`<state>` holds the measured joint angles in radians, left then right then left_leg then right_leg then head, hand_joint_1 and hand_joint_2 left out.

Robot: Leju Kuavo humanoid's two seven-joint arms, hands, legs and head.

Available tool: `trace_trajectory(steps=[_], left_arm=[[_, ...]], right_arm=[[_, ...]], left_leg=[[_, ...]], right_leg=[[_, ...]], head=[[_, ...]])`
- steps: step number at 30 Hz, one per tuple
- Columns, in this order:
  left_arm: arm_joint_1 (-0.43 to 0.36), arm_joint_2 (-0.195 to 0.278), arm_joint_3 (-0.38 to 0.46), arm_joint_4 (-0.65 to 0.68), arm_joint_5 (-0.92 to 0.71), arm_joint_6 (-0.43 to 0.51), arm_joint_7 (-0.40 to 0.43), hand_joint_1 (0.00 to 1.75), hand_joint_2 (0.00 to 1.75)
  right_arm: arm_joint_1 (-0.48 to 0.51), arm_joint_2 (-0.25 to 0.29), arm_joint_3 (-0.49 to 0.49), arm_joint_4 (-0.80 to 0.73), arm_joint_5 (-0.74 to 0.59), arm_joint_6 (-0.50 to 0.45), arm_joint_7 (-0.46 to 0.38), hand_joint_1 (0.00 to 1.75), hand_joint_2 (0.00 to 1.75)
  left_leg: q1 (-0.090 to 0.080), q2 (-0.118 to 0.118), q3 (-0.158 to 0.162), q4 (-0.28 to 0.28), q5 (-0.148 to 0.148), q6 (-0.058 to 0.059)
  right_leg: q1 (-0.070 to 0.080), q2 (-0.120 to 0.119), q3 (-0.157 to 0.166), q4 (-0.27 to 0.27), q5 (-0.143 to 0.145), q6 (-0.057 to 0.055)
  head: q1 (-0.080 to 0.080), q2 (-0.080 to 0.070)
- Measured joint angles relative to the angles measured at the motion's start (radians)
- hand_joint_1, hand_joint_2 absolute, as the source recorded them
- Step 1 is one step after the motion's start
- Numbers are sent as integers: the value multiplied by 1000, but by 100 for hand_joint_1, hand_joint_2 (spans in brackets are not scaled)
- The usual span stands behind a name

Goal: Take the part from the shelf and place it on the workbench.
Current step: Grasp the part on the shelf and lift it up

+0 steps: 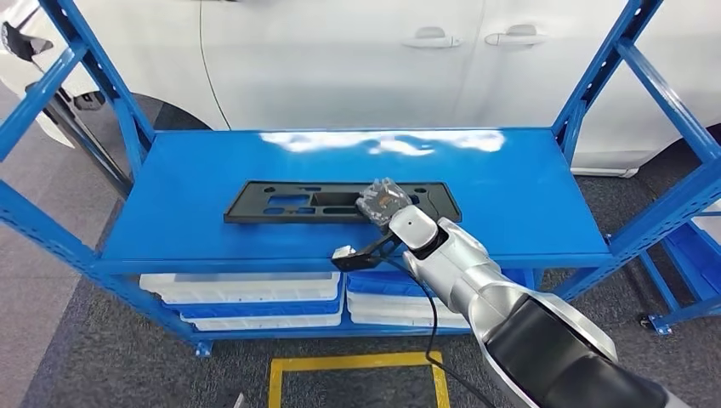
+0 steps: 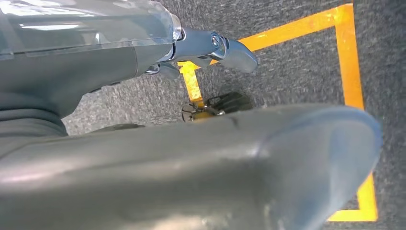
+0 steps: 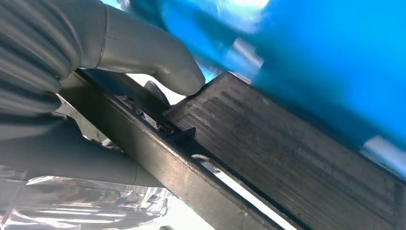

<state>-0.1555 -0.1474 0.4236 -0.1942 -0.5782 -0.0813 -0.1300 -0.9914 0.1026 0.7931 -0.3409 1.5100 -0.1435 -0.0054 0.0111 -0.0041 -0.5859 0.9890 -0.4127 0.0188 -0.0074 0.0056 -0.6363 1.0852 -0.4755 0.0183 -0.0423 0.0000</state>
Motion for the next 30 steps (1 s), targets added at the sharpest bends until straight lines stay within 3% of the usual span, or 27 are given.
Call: trace_trajectory(steps=[2,3,4,5,7,9,13,14,16,18,19,20,22,24,28,30], left_arm=[[0,-1,0,0,0,0,0,0,0],[1,-1,0,0,-1,0,0,0,0],[1,-1,0,0,-1,0,0,0,0],[2,-1,0,0,-1,0,0,0,0],[2,-2,0,0,-2,0,0,0,0],[1,-3,1,0,-2,-1,-1,0,0],[2,-3,3,0,-2,-3,-4,0,175],[2,-3,3,0,-3,-3,-5,0,175],[2,-3,3,0,-6,-3,-5,0,87],[4,-3,5,0,-8,-3,-7,0,0],[6,-3,7,0,-8,-3,-9,0,0],[8,-3,10,0,-7,-4,-13,0,0],[10,-3,19,0,-3,-5,-23,0,0],[11,-3,30,0,3,-5,-31,0,0],[21,-2,50,0,11,-4,-41,0,0],[23,-2,57,0,15,-2,-46,0,0]], right_arm=[[2,0,1,2,0,-6,-5,175,175],[4,0,1,3,-2,-10,-9,175,175],[5,0,1,3,-6,-14,-13,175,175],[6,0,1,4,-19,-19,-21,175,175],[4,0,-9,1,-78,-28,-56,175,175],[3,2,-36,-7,-167,-33,-113,175,175],[3,4,-126,-50,-362,-14,-248,175,175],[1,4,-147,-66,-397,-5,-272,175,175],[-6,5,-176,-95,-446,10,-303,175,175],[-4,3,-196,-129,-513,40,-338,175,175],[6,0,-211,-165,-575,68,-362,175,175],[20,-5,-230,-218,-657,105,-387,175,175],[41,-19,-273,-354,-848,190,-427,175,175],[46,-41,-308,-492,-1021,270,-444,175,175],[90,-101,-355,-763,-1253,398,-447,174,175],[129,-126,-372,-887,-1349,451,-459,172,175]], left_leg=[[-1,1,-1,0,0,4],[-1,1,-1,0,0,4],[-1,0,-2,1,-1,4],[0,0,-2,3,-2,2],[1,-1,-2,11,-7,-5],[-3,-2,-7,21,-13,-15],[-2,-2,-13,26,-17,-36],[-1,-1,-18,39,-28,-41],[1,0,-55,125,-78,-48],[1,0,-116,255,-131,-52],[1,0,-136,292,-137,-52],[1,0,-139,293,-123,-50],[0,0,-95,188,-54,-39],[-6,0,-41,72,-10,-27],[-8,-2,-17,23,-10,-13],[-3,-1,-11,11,-6,-2]], right_leg=[[-2,0,-65,136,-63,6],[-4,0,-93,192,-80,8],[-6,-1,-106,216,-78,9],[-8,-1,-99,196,-56,10],[-11,-3,-38,65,12,9],[-10,-2,10,-39,48,2],[-4,0,13,-60,51,-23],[-5,-1,14,-63,52,-29],[-7,-1,17,-66,53,-38],[-3,-2,18,-66,51,-41],[-1,-2,18,-65,51,-43],[1,-1,18,-63,49,-44],[4,2,20,-61,46,-44],[8,2,21,-60,42,-38],[9,-1,23,-62,40,-17],[9,-1,7,-21,9,-7]], head=[[0,0],[0,0],[0,0],[0,0],[0,0],[0,0],[0,0],[0,0],[0,0],[0,0],[0,0],[0,0],[0,0],[0,0],[0,0],[0,0]])
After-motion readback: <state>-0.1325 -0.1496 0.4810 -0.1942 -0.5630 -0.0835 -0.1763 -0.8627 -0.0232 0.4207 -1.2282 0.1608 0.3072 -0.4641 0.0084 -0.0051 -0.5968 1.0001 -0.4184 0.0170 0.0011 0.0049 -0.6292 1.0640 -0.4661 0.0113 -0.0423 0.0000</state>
